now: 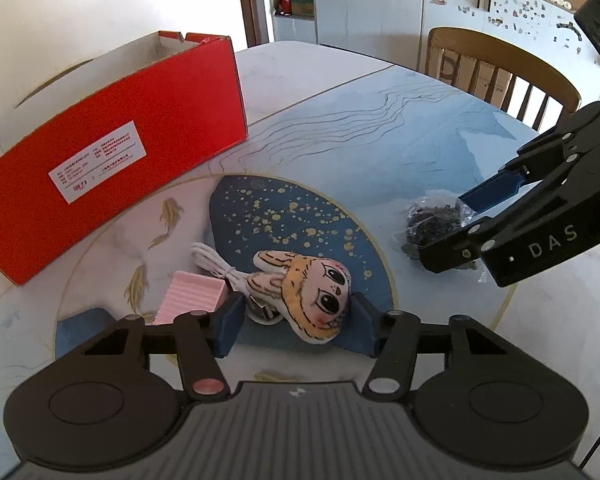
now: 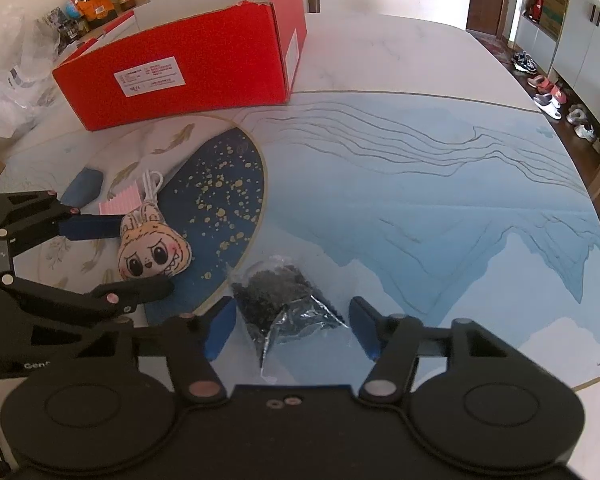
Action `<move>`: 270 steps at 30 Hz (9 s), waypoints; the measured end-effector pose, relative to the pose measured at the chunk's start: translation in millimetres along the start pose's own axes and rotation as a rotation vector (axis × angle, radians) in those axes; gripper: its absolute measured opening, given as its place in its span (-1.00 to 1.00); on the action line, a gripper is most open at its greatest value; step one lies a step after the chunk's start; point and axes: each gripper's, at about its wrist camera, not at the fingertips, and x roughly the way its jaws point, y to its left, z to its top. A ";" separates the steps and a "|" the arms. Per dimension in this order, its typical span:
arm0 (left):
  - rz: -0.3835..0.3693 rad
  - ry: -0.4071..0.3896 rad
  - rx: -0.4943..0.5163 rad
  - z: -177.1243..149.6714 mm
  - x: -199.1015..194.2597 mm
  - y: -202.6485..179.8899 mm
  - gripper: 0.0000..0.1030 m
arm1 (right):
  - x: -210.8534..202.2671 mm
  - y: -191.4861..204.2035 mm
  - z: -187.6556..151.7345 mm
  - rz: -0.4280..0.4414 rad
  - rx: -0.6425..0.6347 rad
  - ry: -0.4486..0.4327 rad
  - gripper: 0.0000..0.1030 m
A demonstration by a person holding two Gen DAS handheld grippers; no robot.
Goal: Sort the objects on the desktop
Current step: 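Grasp the doll keychain with the left gripper while the right gripper grasps the black parts bag, then lift and carry the doll keychain and black parts bag with both grippers over the box, then open both grippers to drop the keychain and parts bag into the box, then withdraw both grippers from the box toward the pink sponge and white cable, then grasp the pink sponge with the left gripper while the right gripper grasps the white cable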
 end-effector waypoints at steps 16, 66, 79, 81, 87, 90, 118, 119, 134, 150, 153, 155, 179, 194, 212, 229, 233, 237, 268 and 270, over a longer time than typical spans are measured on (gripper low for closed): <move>0.016 -0.055 0.076 6.4 -4.6 -4.5 0.44 | 0.3 0.3 -0.4 0.008 0.014 -0.002 0.11; 0.113 -0.158 -0.162 54.0 -73.2 46.7 0.00 | -58.2 12.7 83.7 0.222 -0.102 -0.117 -0.36; 0.202 -0.223 -0.201 103.0 -82.7 108.7 0.00 | -63.3 26.7 163.7 0.266 -0.169 -0.216 -0.36; 0.215 -0.216 -0.206 109.1 -79.1 119.2 0.00 | -57.2 28.9 173.1 0.259 -0.176 -0.218 -0.36; 0.227 -0.179 -0.254 125.4 -62.3 157.1 0.00 | -32.8 37.8 201.6 0.251 -0.175 -0.200 -0.36; 0.227 -0.156 -0.279 131.6 -52.4 172.8 0.00 | -20.4 40.7 211.8 0.242 -0.168 -0.189 -0.36; 0.221 0.103 -0.310 146.2 43.8 225.3 0.01 | 69.3 73.7 240.7 0.050 -0.256 -0.076 -0.36; 0.220 0.110 -0.312 145.7 45.6 225.6 0.01 | 70.4 74.1 240.0 0.047 -0.264 -0.073 -0.36; 0.217 0.167 -0.324 141.4 62.9 224.8 0.04 | 79.4 70.0 237.7 0.040 -0.266 -0.043 -0.26; 0.225 0.120 -0.351 137.9 38.1 223.0 0.32 | 55.9 66.2 230.1 0.087 -0.295 -0.083 0.35; 0.222 0.104 -0.357 136.9 29.4 220.6 0.32 | 50.9 63.9 228.1 0.108 -0.288 -0.084 0.40; 0.221 0.090 -0.356 137.4 22.1 217.0 0.32 | 46.2 62.2 226.5 0.119 -0.286 -0.091 0.43; 0.185 -0.052 -0.436 105.2 -67.5 153.8 0.52 | -18.6 48.1 173.2 0.281 -0.337 -0.163 0.84; 0.117 -0.054 -0.361 51.1 -60.1 110.7 0.74 | -4.9 51.9 112.6 0.232 -0.346 -0.085 0.87; 0.035 0.006 -0.187 -3.9 -20.9 63.0 0.94 | 24.5 57.8 87.0 0.153 -0.255 -0.005 0.77; 0.059 0.008 -0.153 -23.4 -20.3 66.6 0.94 | 48.8 83.7 68.2 0.175 -0.291 0.081 0.41; 0.071 0.006 -0.159 -26.4 -21.5 66.7 0.94 | 49.7 91.9 62.3 0.183 -0.307 0.088 0.35; 0.079 0.008 -0.156 -28.0 -21.8 65.1 0.94 | 49.2 99.9 57.7 0.150 -0.354 0.073 0.16; 0.060 0.035 -0.186 -10.5 3.4 69.3 0.12 | 42.3 55.2 63.0 0.104 -0.272 0.042 -0.57; 0.059 0.034 -0.183 -8.2 3.6 69.6 -0.10 | 42.6 54.6 63.1 0.109 -0.268 0.041 -0.57</move>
